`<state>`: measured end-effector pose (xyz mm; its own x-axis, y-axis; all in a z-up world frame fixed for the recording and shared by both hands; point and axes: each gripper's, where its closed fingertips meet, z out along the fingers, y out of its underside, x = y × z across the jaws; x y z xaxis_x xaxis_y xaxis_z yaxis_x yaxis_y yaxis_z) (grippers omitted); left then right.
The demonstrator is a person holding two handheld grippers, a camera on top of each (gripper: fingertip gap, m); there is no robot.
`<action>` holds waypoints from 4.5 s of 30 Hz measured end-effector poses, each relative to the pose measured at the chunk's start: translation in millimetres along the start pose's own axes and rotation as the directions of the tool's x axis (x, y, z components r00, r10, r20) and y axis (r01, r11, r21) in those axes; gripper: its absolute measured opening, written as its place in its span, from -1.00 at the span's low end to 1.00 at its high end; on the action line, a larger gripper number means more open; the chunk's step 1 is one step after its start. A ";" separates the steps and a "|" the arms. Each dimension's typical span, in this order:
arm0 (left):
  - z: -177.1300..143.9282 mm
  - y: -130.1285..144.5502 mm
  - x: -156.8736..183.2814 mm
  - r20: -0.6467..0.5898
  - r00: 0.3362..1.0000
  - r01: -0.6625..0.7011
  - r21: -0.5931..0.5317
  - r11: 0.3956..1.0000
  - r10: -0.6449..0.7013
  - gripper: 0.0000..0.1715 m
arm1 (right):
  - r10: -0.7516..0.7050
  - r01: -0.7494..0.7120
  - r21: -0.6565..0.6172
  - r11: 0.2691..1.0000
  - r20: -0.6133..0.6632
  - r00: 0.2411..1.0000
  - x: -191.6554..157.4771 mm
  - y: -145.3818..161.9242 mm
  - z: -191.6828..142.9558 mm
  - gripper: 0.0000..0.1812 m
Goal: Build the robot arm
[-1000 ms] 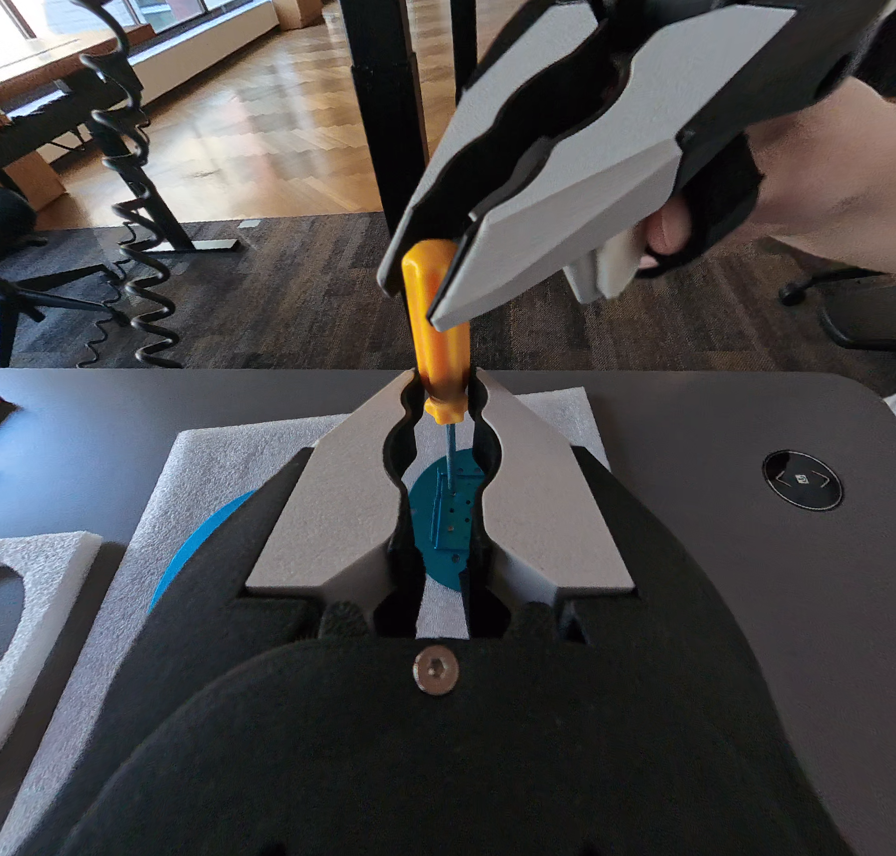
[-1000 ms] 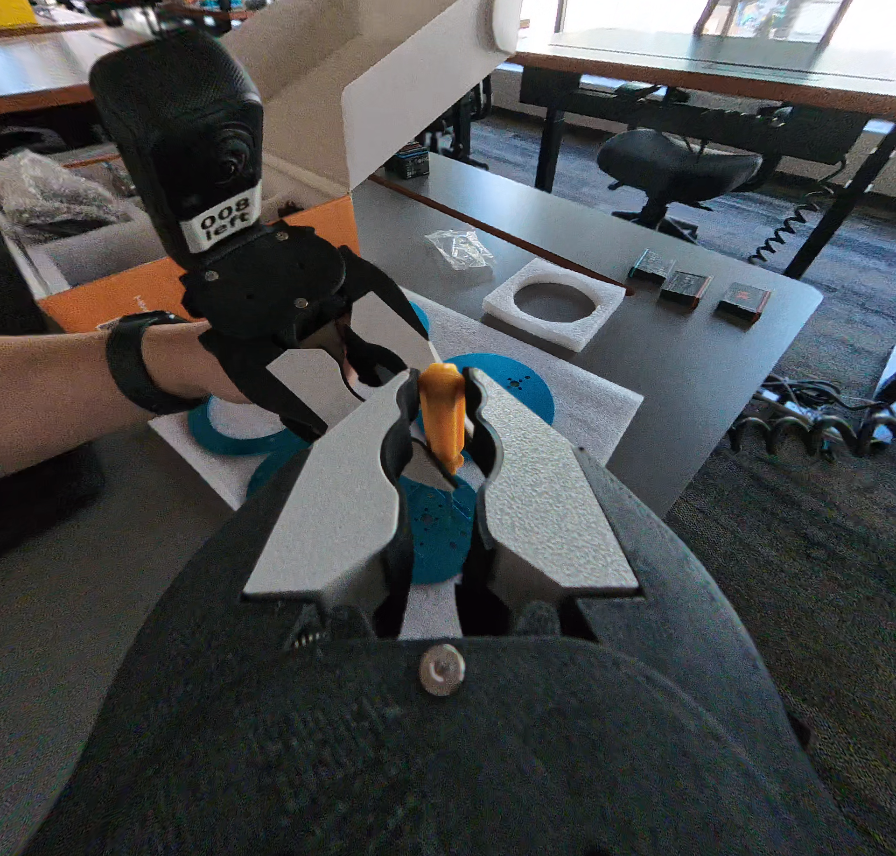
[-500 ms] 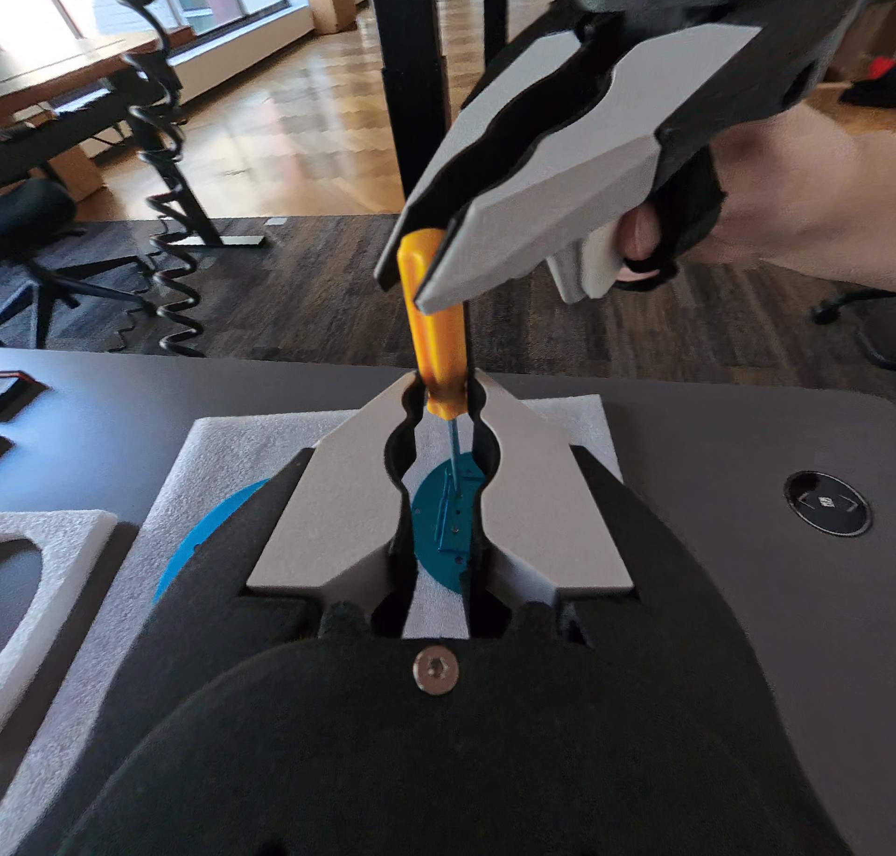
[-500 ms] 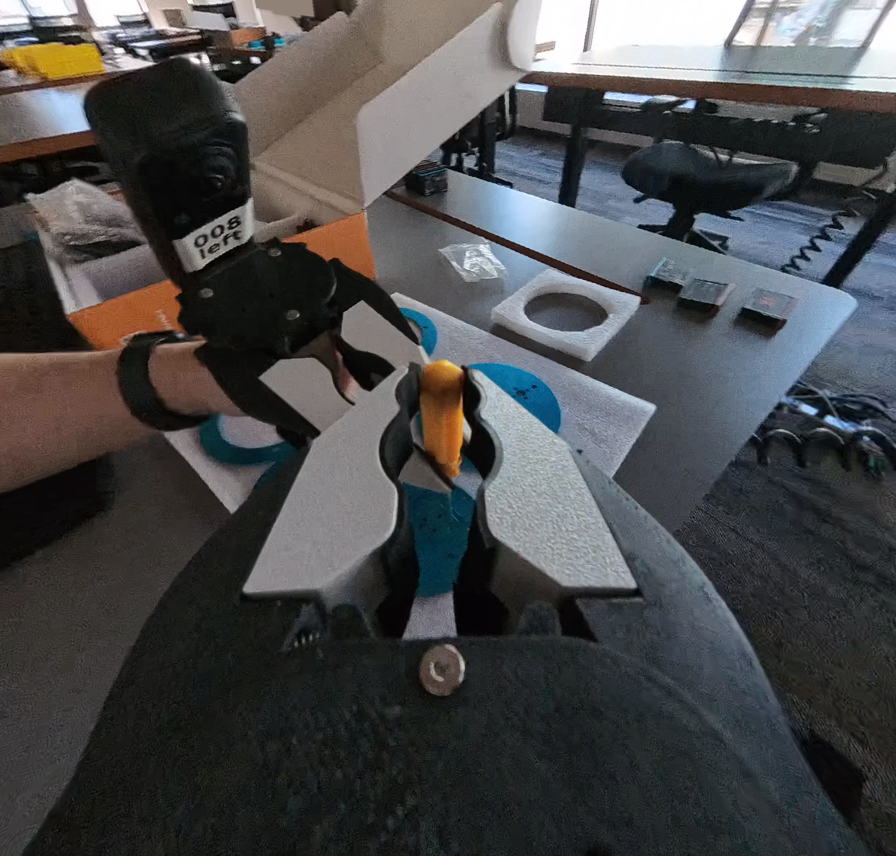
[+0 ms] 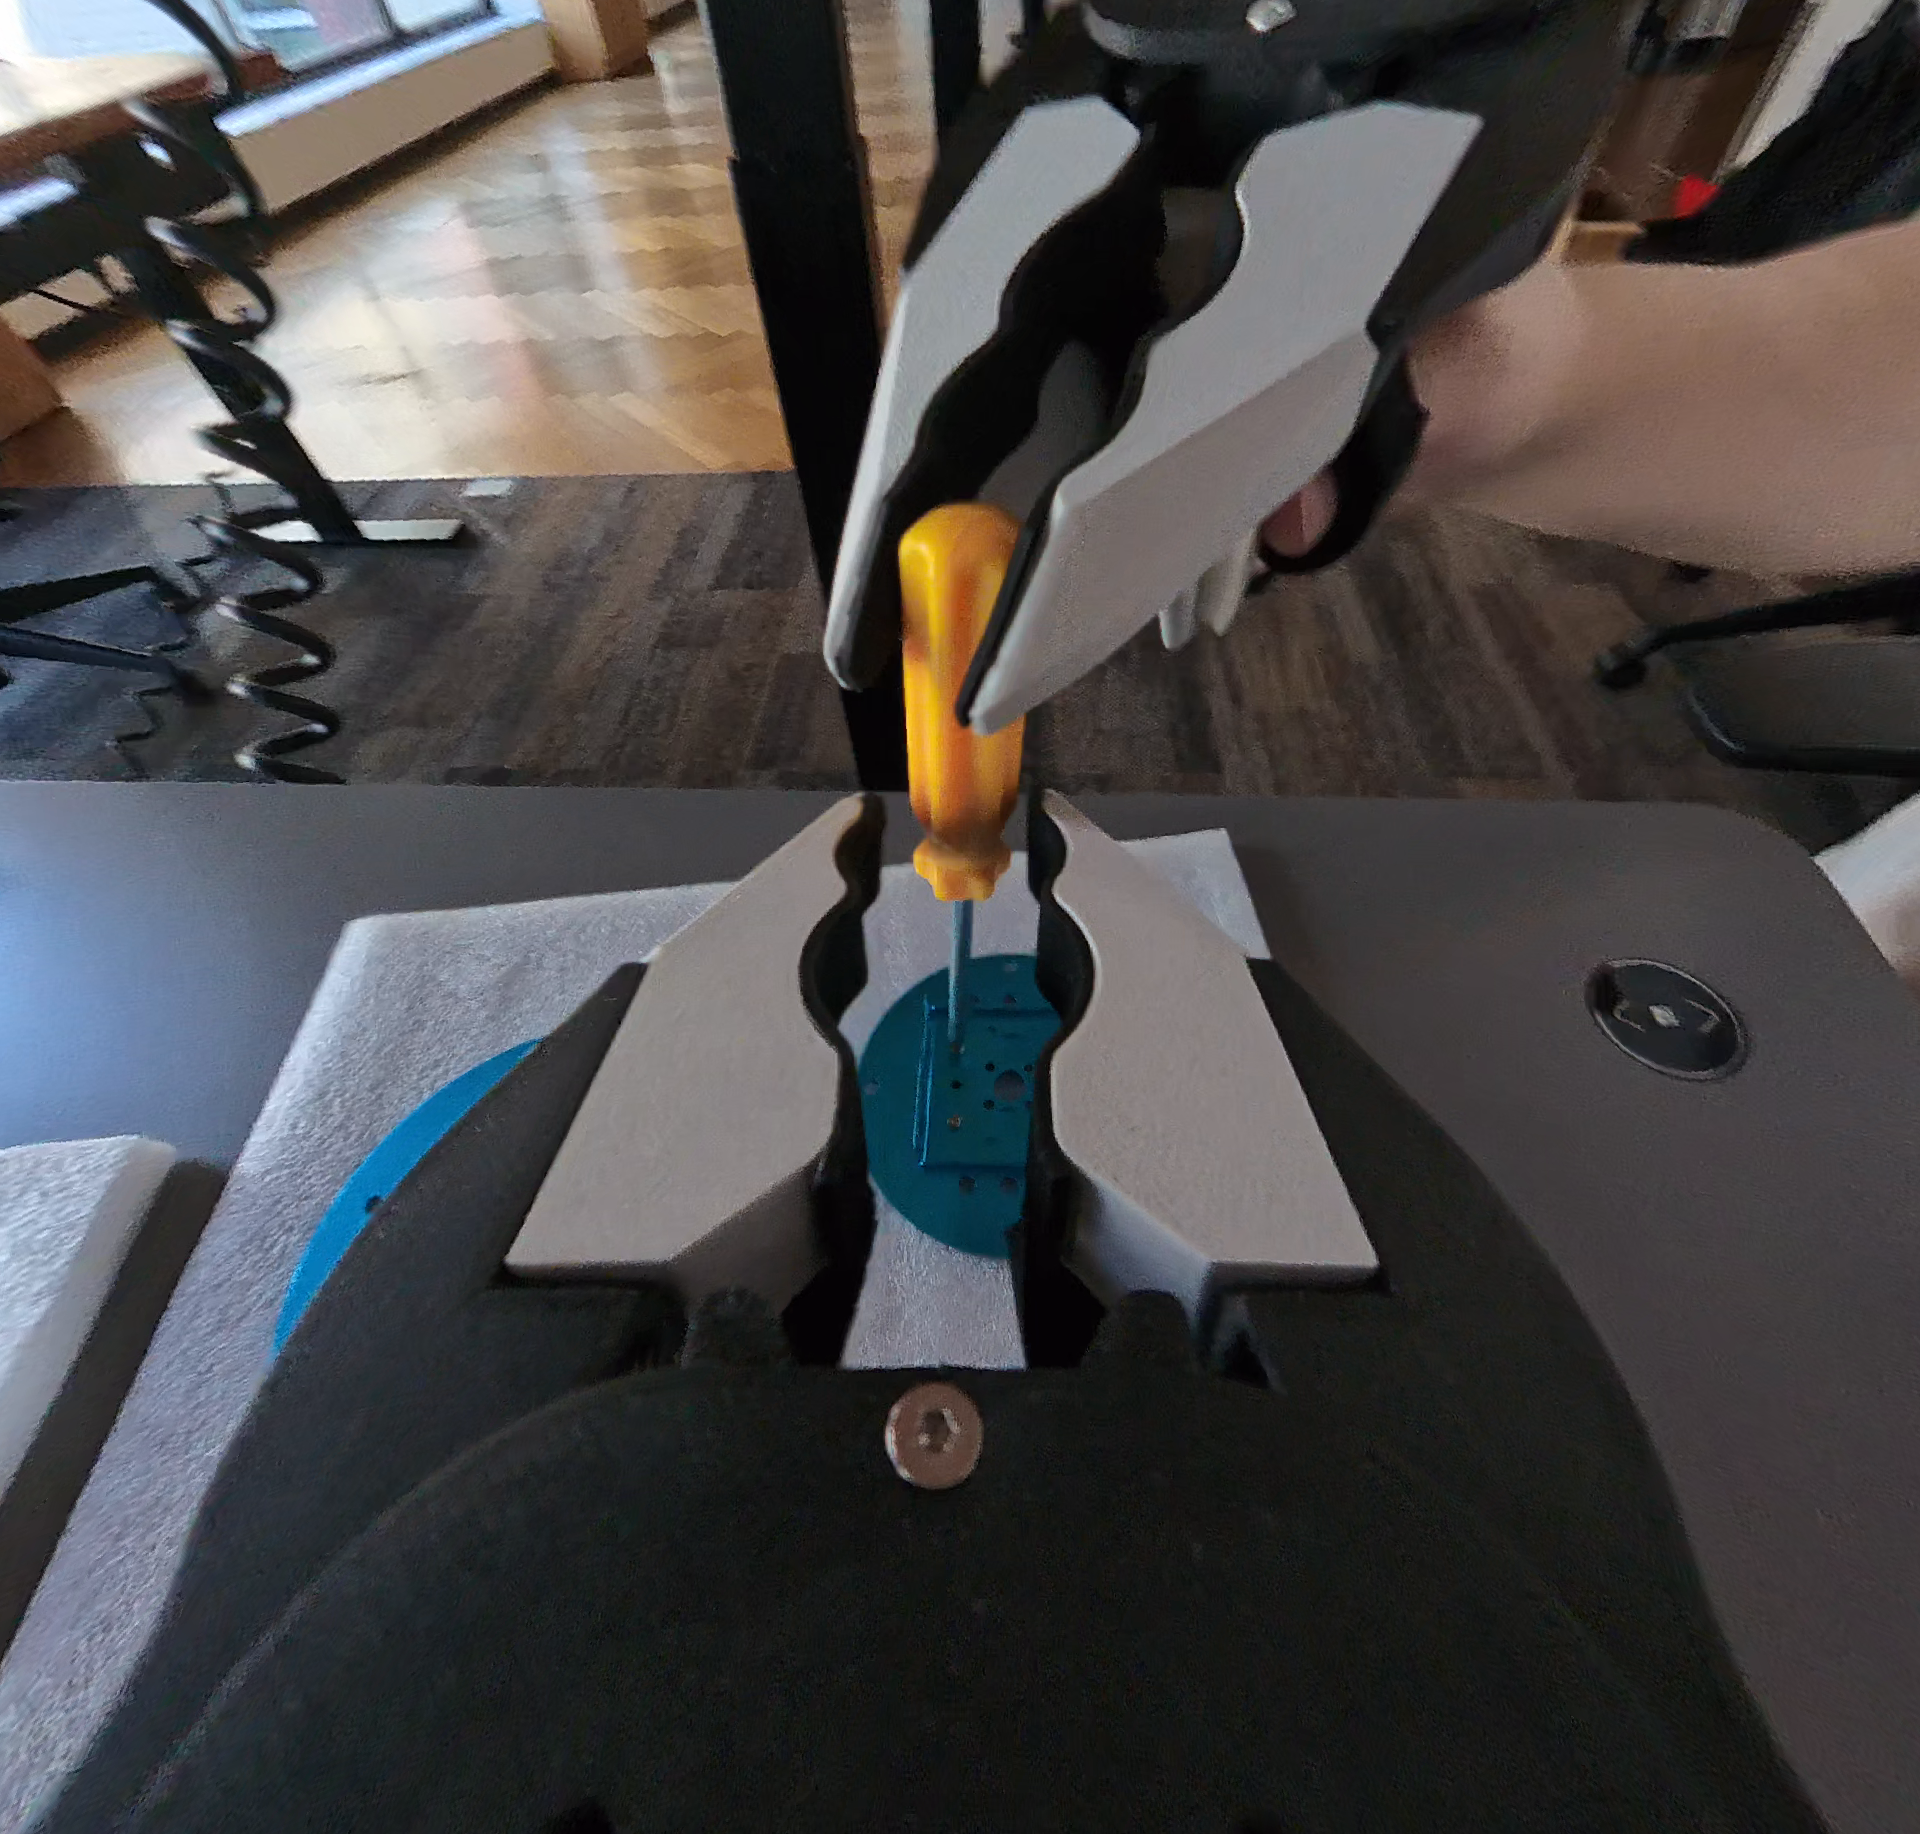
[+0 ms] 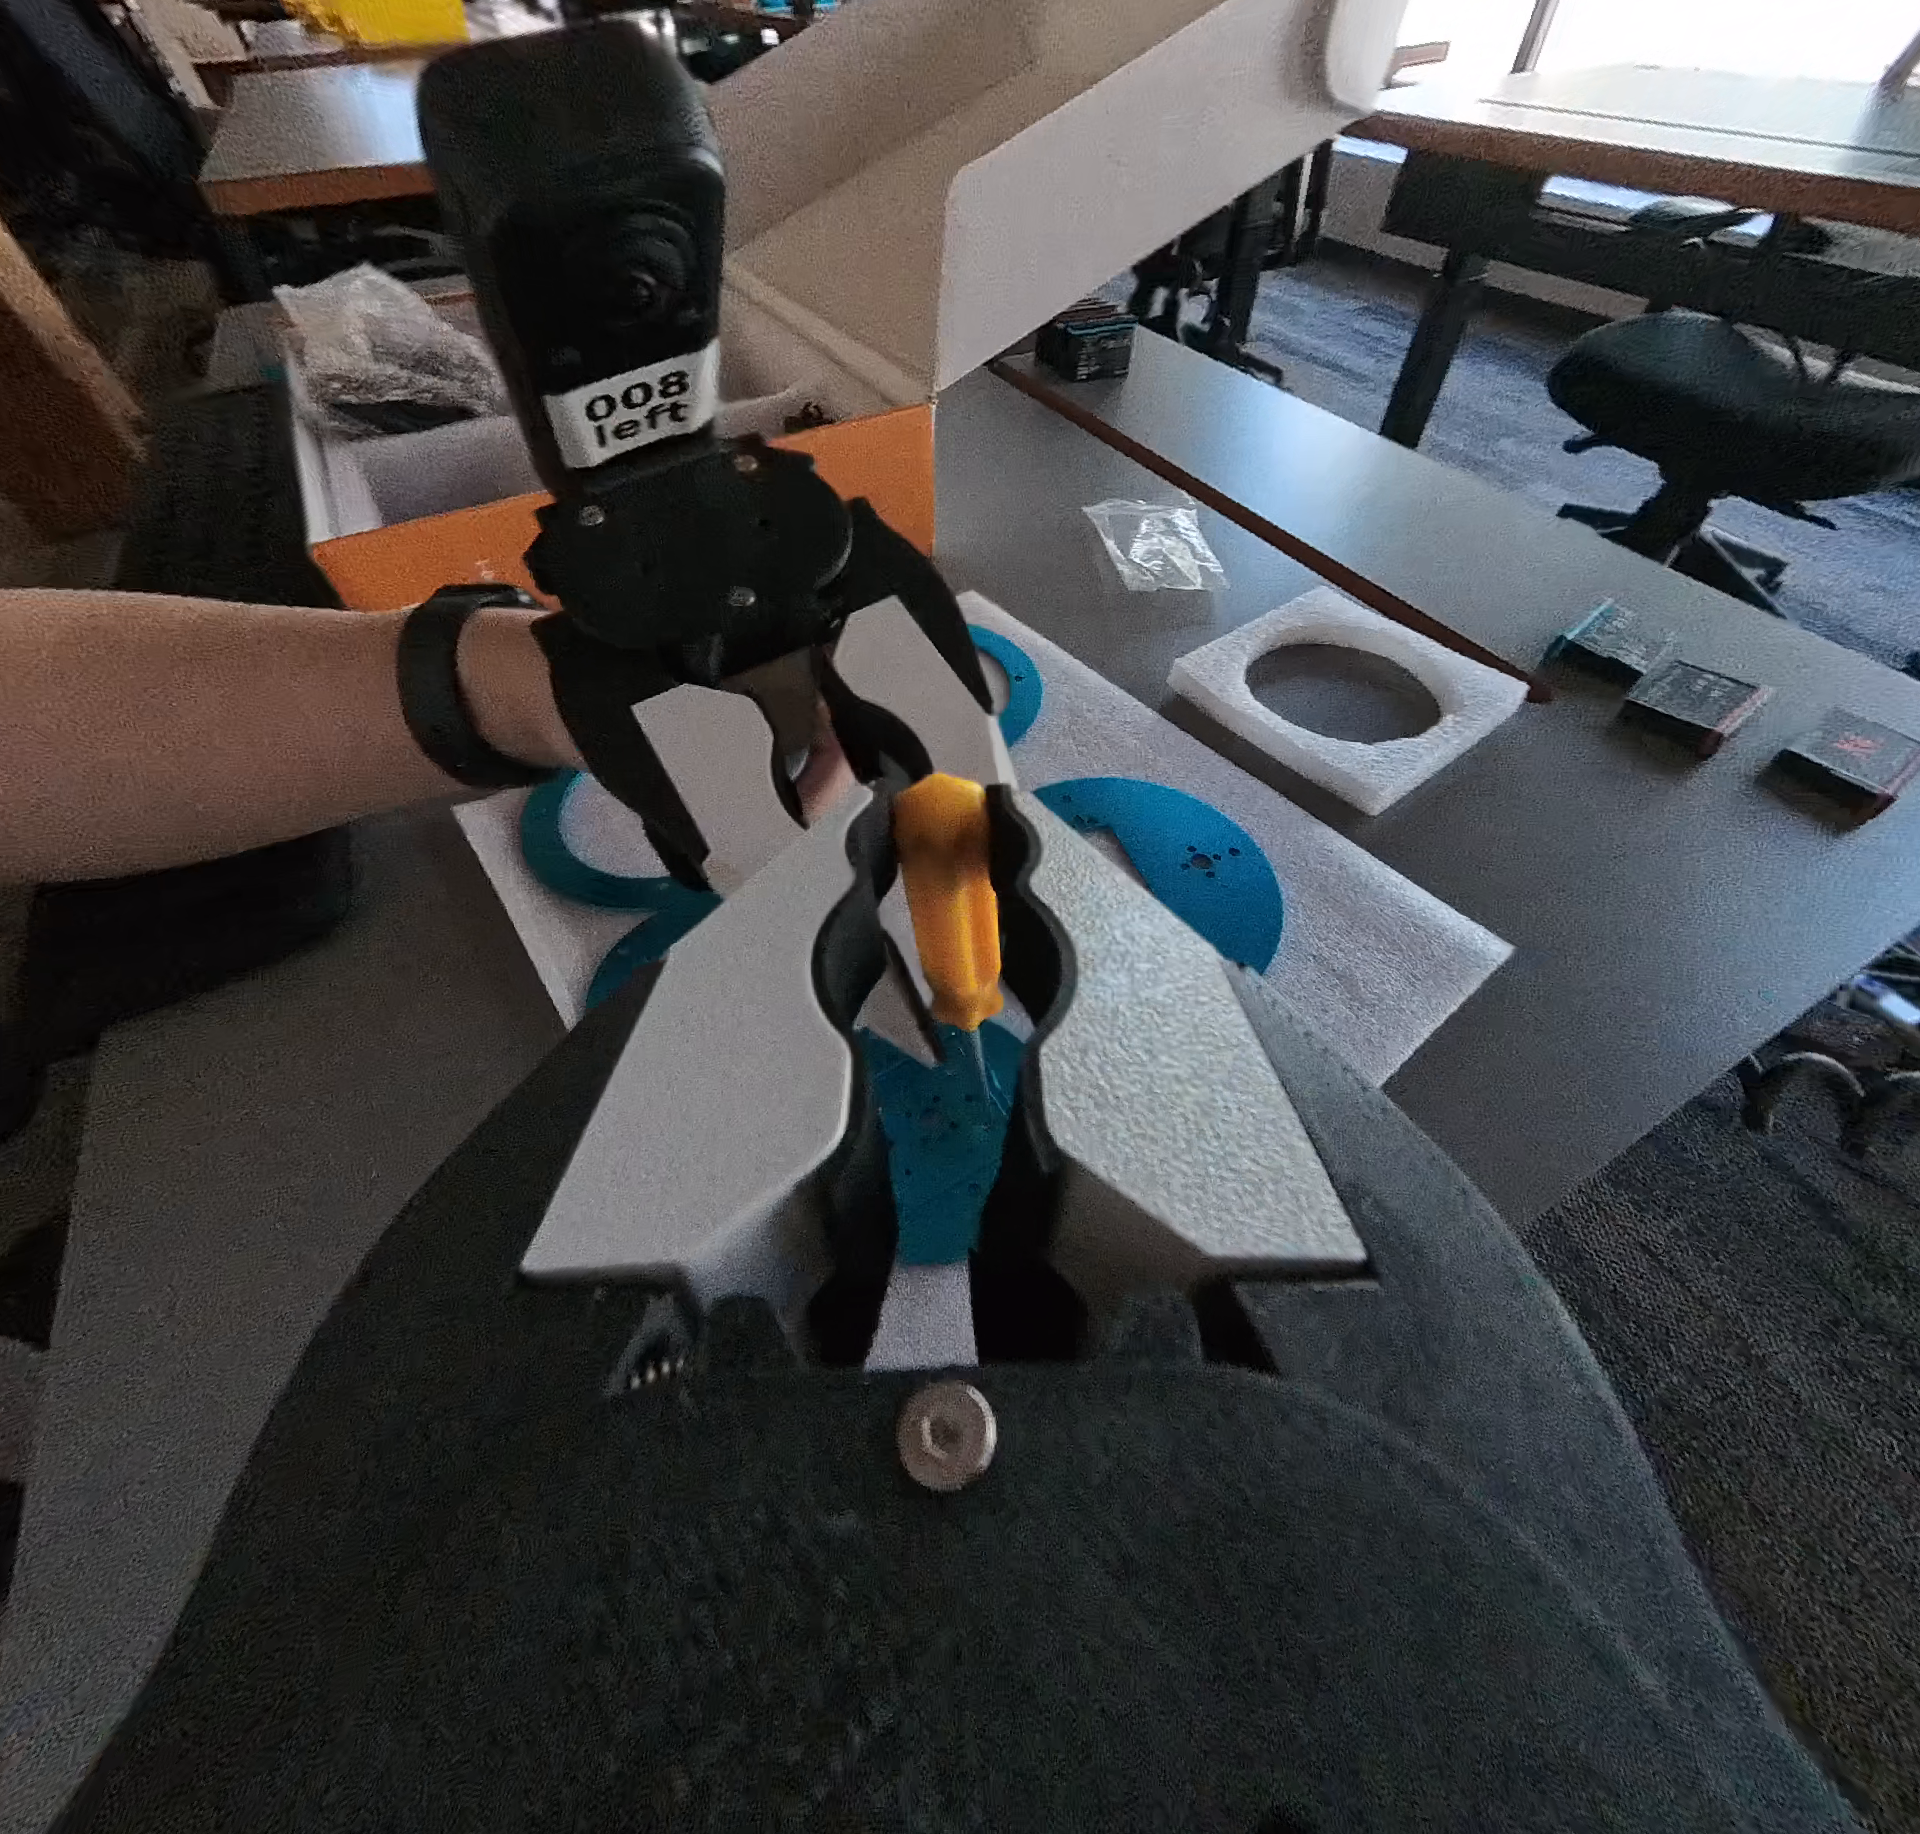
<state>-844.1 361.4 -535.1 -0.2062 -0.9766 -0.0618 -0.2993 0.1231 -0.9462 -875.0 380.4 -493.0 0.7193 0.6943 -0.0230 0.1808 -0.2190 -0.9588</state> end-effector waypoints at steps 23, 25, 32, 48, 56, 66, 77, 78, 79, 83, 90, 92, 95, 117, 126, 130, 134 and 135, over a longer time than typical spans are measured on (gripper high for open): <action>-2.2 68.5 8.8 0.007 0.996 -0.076 -0.370 0.926 0.084 0.12 | 0.062 -0.067 -0.023 0.997 -0.176 0.982 14.3 -0.9 -3.6 -0.78; 7.2 84.3 10.9 -0.005 0.995 -0.088 -0.441 0.893 0.096 0.21 | 0.023 -0.031 -0.052 0.998 -0.160 0.987 8.8 -1.9 0.8 -0.79; 12.4 89.8 15.4 -0.059 0.998 -0.018 -0.411 0.911 -0.006 -0.05 | 0.045 -0.051 -0.042 0.998 -0.120 0.992 8.3 -3.8 5.6 -0.78; 13.3 91.3 14.4 -0.024 1.000 0.007 -0.464 0.886 -0.021 -0.06 | 0.127 -0.134 0.001 0.991 -0.316 0.940 26.7 -1.6 -3.6 -0.79; 13.1 91.3 14.1 -0.022 0.999 0.016 -0.454 0.891 -0.029 -0.06 | 0.042 -0.037 0.022 0.999 -0.270 0.962 14.2 -21.0 -10.9 -0.79; 13.1 90.4 14.8 -0.034 0.999 0.007 -0.444 0.896 -0.025 -0.07 | 0.303 -0.294 0.079 0.953 -0.156 0.940 32.1 -13.4 -48.1 -0.79; -11.3 65.6 -0.7 0.012 0.999 0.036 -0.402 0.915 -0.034 -0.07 | 0.443 -0.432 0.118 0.894 -0.086 0.892 34.6 8.7 -71.3 -0.80; -15.5 61.0 -1.8 0.007 0.999 0.047 -0.400 0.915 -0.048 -0.07 | 0.468 -0.458 0.122 0.880 -0.066 0.881 34.6 10.6 -70.2 -0.80; -19.4 54.4 -3.4 0.002 0.997 0.073 -0.390 0.918 -0.078 -0.07 | 0.495 -0.487 0.125 0.865 -0.042 0.868 34.2 13.0 -68.0 -0.80; -35.9 11.2 -5.7 -0.038 0.977 0.187 -0.324 0.927 -0.210 -0.07 | 0.619 -0.627 0.134 0.767 0.101 0.779 31.7 25.2 -49.9 -0.79; -74.5 -68.9 -9.8 -0.053 0.963 0.235 -0.306 0.922 -0.264 -0.07 | 0.754 -0.800 0.092 0.593 0.288 0.591 31.2 47.9 -11.5 -0.80; -83.5 -82.1 -9.3 -0.063 0.953 0.261 -0.312 0.913 -0.295 -0.07 | 0.751 -0.791 0.084 0.606 0.266 0.604 32.6 53.5 -5.2 -0.80; -93.0 -94.8 -6.1 -0.092 0.931 0.311 -0.308 0.899 -0.353 -0.07 | 0.773 -0.804 0.056 0.591 0.244 0.585 38.9 61.6 2.0 -0.80; -88.7 -96.4 4.5 -0.168 0.907 0.307 -0.364 0.879 -0.387 -0.07 | 0.794 -0.803 -0.011 0.596 0.158 0.587 53.7 87.7 18.7 -0.78; -84.8 -94.8 0.4 -0.161 0.908 0.298 -0.402 0.866 -0.387 -0.07 | 0.775 -0.777 -0.026 0.630 0.098 0.625 58.4 97.2 18.9 -0.77; -79.9 -92.0 0.1 -0.160 0.909 0.299 -0.391 0.871 -0.384 -0.07 | 0.746 -0.748 -0.027 0.663 0.101 0.658 56.5 92.9 15.9 -0.77; -69.7 -66.2 0.7 -0.105 0.931 0.287 -0.387 0.876 -0.351 -0.07 | 0.708 -0.730 0.057 0.681 0.199 0.677 48.3 61.6 -7.7 -0.79; -65.6 -55.9 1.2 -0.089 0.934 0.289 -0.382 0.878 -0.346 -0.07 | 0.693 -0.720 0.091 0.688 0.211 0.689 46.8 53.0 -17.8 -0.79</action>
<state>-888.7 365.0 -461.5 -0.1716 -0.9391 0.2976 -0.6785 -0.1064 -0.7268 -819.8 389.0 -539.9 0.4791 0.4713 -0.7405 -0.4549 -0.5882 -0.6687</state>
